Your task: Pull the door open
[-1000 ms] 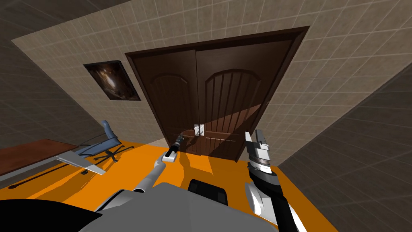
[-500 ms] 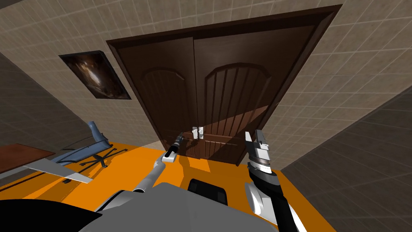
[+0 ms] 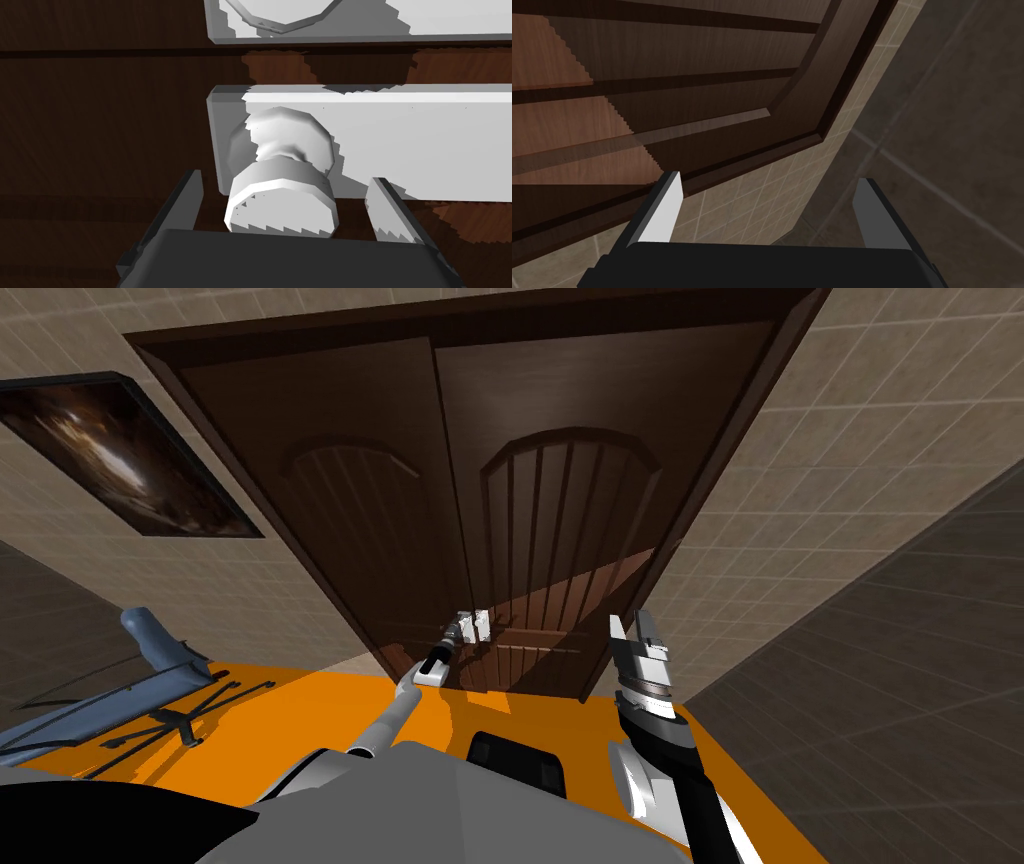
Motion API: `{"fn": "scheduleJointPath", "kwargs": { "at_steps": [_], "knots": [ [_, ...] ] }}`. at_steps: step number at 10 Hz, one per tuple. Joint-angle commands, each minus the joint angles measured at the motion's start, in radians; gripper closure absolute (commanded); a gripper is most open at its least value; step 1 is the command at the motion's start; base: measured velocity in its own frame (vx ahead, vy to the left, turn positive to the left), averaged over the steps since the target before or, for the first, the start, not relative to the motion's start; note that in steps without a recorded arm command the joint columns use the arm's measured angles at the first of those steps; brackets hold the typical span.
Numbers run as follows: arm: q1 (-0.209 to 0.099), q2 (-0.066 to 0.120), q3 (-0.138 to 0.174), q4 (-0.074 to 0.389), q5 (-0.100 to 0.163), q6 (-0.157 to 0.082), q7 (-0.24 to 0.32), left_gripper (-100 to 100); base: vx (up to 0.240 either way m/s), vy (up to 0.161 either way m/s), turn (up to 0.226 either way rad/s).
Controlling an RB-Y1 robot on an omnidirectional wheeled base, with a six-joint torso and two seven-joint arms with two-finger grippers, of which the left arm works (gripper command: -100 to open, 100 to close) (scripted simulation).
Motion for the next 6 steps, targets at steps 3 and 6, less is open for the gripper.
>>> {"fn": "scheduleJointPath", "kwargs": {
  "at_steps": [3, 6],
  "knots": [
    [0.002, 0.001, 0.002, 0.000, 0.000, 0.002, 0.000, 100, -0.020, 0.013, -0.002],
    [0.002, 0.001, 0.002, 0.000, 0.000, 0.002, 0.000, 100, -0.008, 0.002, 0.000]
  ]
}}
